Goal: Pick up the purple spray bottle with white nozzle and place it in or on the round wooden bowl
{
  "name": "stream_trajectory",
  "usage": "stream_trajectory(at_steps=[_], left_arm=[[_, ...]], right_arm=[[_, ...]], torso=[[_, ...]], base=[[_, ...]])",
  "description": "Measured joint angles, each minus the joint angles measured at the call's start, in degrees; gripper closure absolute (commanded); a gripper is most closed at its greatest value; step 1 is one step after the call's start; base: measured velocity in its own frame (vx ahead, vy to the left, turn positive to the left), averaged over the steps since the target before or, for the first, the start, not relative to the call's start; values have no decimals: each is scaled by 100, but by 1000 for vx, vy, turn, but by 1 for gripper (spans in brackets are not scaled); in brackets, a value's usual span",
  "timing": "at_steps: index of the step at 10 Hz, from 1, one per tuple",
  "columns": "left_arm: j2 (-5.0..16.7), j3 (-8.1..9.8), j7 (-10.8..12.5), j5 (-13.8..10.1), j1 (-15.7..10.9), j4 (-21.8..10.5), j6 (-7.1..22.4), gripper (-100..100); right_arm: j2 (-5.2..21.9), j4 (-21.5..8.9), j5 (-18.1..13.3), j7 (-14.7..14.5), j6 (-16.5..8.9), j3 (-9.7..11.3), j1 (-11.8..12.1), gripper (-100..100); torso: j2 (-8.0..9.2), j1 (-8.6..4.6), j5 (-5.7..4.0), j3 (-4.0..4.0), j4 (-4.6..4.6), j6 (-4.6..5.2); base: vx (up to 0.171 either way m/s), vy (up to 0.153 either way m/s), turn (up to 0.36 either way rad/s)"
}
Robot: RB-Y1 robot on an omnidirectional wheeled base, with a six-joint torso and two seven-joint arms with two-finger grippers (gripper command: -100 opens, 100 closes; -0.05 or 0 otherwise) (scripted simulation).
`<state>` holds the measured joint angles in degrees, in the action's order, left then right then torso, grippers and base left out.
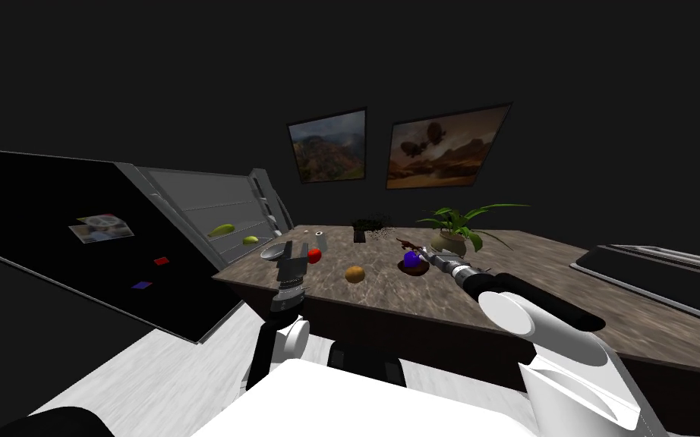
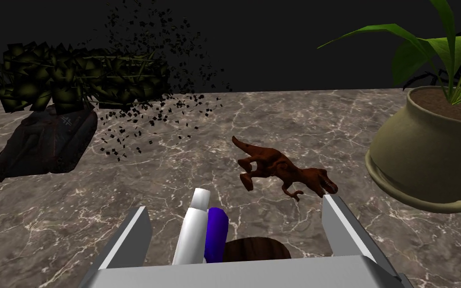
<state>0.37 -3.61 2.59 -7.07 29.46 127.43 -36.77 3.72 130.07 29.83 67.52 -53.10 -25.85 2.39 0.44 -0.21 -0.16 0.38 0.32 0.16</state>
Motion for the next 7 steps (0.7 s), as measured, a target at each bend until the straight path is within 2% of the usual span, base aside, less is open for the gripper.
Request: stream_trajectory(at_steps=[1, 2, 7], left_arm=[[0, 0, 0, 0, 0, 0, 0, 0], [0, 0, 0, 0, 0, 0, 0, 0], [0, 0, 0, 0, 0, 0, 0, 0]], right_arm=[[29, 126, 2, 65, -119, -31, 24, -100], [31, 141, 2, 80, -145, -34, 27, 0], [31, 139, 2, 79, -142, -34, 26, 0]], torso=[[0, 0, 0, 0, 0, 0], [1, -2, -1, 0, 0, -1], [2, -4, -1, 1, 0, -1]], base=[[2, 4, -10], [0, 0, 0], [0, 0, 0]])
